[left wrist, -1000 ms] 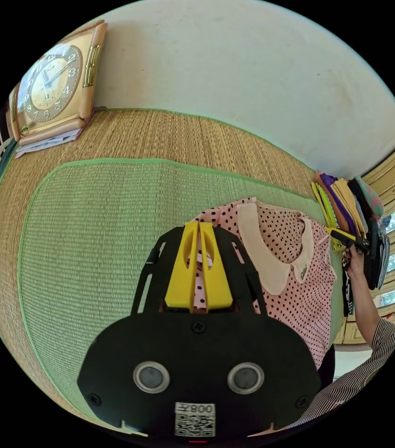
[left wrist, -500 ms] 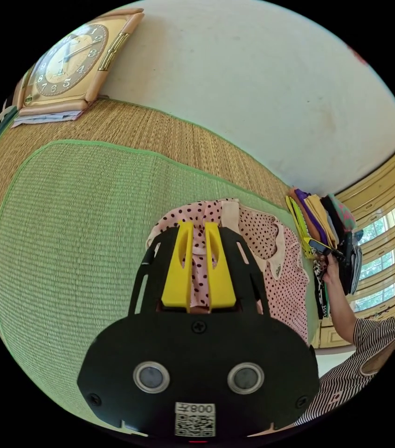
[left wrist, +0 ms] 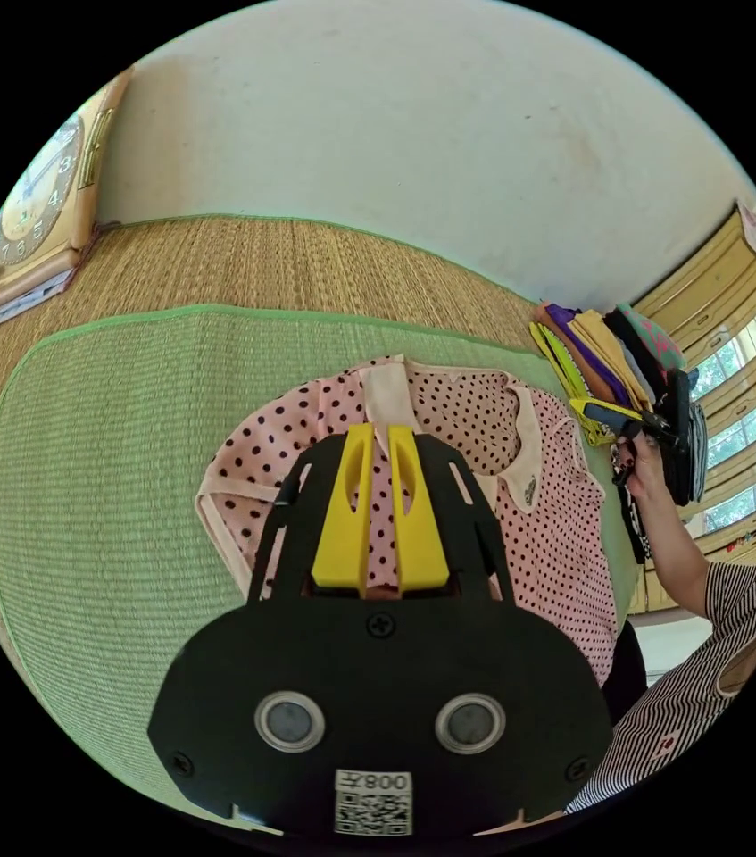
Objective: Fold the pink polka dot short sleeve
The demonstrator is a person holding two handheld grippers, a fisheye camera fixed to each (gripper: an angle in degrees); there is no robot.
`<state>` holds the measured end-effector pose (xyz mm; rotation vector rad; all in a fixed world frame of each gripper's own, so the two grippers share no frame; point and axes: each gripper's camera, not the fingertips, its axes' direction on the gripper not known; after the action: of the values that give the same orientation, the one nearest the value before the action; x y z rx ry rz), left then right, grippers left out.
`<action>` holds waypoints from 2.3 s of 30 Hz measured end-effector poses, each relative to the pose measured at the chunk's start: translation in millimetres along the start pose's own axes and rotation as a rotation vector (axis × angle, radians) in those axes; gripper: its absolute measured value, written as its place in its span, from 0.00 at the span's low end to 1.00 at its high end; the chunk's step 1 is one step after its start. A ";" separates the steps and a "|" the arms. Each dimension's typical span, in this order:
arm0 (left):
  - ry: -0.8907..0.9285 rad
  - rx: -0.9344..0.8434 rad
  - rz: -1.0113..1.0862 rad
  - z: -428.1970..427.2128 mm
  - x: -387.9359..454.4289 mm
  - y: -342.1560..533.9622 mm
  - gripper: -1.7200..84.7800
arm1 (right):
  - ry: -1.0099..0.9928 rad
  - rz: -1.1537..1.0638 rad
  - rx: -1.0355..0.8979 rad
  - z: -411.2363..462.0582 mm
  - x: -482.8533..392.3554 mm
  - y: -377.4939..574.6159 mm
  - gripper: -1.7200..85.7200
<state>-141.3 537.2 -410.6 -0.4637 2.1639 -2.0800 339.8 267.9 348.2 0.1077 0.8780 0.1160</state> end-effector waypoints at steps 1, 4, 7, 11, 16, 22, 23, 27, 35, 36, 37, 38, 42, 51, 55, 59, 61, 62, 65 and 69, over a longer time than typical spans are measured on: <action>-0.003 -0.005 -0.010 8.0 0.1 -5.4 0.04 | -0.005 -0.004 -0.006 5.6 -1.6 -6.8 0.02; -0.057 -0.027 -0.027 26.1 -3.1 -14.9 0.04 | -0.011 -0.016 -0.062 36.4 -6.0 -36.6 0.02; -0.068 -0.049 -0.036 39.5 -9.5 -15.6 0.03 | 0.055 -0.008 -0.154 70.0 -2.9 -50.5 0.02; -0.025 -0.032 -0.057 41.4 -17.2 -9.6 0.03 | 0.031 0.003 -0.130 74.6 4.6 -49.8 0.02; 0.090 0.051 -0.046 21.7 -10.0 16.3 0.03 | 0.024 0.000 -0.073 57.3 3.8 -34.6 0.02; 0.129 -0.026 0.043 26.9 17.3 60.5 0.04 | -0.127 -0.080 -0.004 32.7 -20.9 20.3 0.02; 0.119 -0.039 0.044 30.1 18.6 63.6 0.04 | -0.135 -0.108 -0.033 39.1 -30.7 28.1 0.02; 0.079 -0.086 0.023 47.9 18.5 75.5 0.03 | -0.085 -0.176 -0.159 79.4 -52.8 40.3 0.02; 0.122 -0.027 0.057 42.6 37.5 94.8 0.03 | -0.109 -0.172 -0.107 76.1 -52.6 55.7 0.02; 0.114 -0.063 0.069 51.2 41.7 98.8 0.03 | -0.105 -0.176 -0.127 83.5 -55.0 59.4 0.02; 0.087 -0.116 0.075 61.1 44.4 101.9 0.03 | -0.099 -0.176 -0.146 88.5 -55.5 60.8 0.02; 0.093 -0.088 0.079 59.9 45.4 104.2 0.03 | -0.112 -0.166 -0.118 88.7 -54.8 63.6 0.02; 0.141 -0.036 0.100 48.9 60.0 113.7 0.03 | -0.108 -0.200 -0.105 80.2 -64.1 71.2 0.02; -0.017 -0.150 0.251 68.7 101.0 136.3 0.03 | 0.034 -0.298 -0.113 101.2 -98.0 104.5 0.02; -0.120 -0.164 0.307 73.1 115.9 153.3 0.03 | 0.045 -0.299 -0.109 105.3 -99.8 112.4 0.02; -0.074 -0.144 0.268 65.7 117.1 161.1 0.03 | -0.005 -0.239 -0.072 90.5 -89.9 129.0 0.02; 0.012 -0.102 0.270 57.6 122.9 171.4 0.03 | -0.013 -0.197 -0.009 72.5 -81.7 145.7 0.02; 0.033 -0.097 0.269 56.6 124.7 174.5 0.03 | -0.015 -0.158 0.031 59.4 -74.0 161.1 0.02; 0.119 -0.098 0.277 58.1 137.4 191.0 0.03 | -0.018 -0.030 0.109 30.7 -48.2 210.5 0.03; 0.224 -0.156 0.292 74.0 159.6 208.8 0.04 | -0.062 0.151 0.129 13.7 -8.8 275.2 0.05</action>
<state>-302.1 424.0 -600.1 0.0784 2.3565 -1.8917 329.1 537.9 402.5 0.2967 0.8150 0.1961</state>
